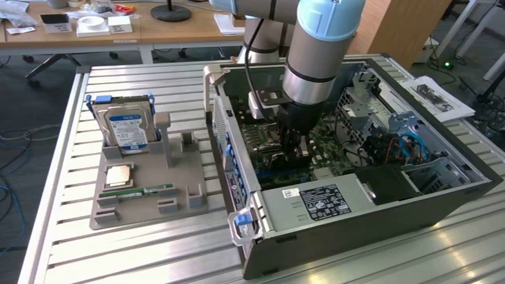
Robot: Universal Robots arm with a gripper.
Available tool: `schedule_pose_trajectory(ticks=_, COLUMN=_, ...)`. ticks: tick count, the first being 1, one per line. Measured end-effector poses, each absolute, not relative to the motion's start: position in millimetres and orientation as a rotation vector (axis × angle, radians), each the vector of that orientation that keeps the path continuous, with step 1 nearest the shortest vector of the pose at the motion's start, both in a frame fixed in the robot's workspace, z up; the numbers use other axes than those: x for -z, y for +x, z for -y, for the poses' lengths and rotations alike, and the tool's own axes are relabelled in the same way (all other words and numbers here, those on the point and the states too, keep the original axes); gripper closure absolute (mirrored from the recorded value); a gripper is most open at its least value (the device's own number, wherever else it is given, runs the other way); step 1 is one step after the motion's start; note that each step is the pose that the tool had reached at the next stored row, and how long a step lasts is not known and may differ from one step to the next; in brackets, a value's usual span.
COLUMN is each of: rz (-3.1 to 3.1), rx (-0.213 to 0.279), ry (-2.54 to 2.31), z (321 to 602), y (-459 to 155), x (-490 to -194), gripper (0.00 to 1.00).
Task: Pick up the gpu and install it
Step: 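Insert the gpu into the slot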
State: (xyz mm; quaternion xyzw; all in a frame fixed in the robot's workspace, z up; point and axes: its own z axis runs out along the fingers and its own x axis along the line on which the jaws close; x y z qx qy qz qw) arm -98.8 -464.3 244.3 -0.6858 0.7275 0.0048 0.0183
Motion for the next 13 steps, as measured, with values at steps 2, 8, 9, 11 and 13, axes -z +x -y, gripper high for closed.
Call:
schedule_pose_trajectory(ticks=2, rz=-2.259, rx=-0.015, ry=-2.13, z=464.3, y=-98.9, x=-244.2, gripper=0.73)
schedule_pose_trajectory(ticks=8, rz=-2.259, rx=-0.015, ry=-2.13, z=464.3, y=-98.9, x=-244.1, gripper=0.73)
schedule_pose_trajectory(ticks=9, rz=-2.259, rx=-0.015, ry=-2.13, z=464.3, y=-98.8, x=-244.1, gripper=0.73)
schedule_pose_trajectory(ticks=11, rz=-2.259, rx=-0.015, ry=-2.13, z=464.3, y=-98.9, x=-244.0, gripper=0.73)
schedule_pose_trajectory(ticks=13, rz=-2.259, rx=-0.015, ry=-2.13, z=464.3, y=-98.9, x=-243.8, gripper=0.73)
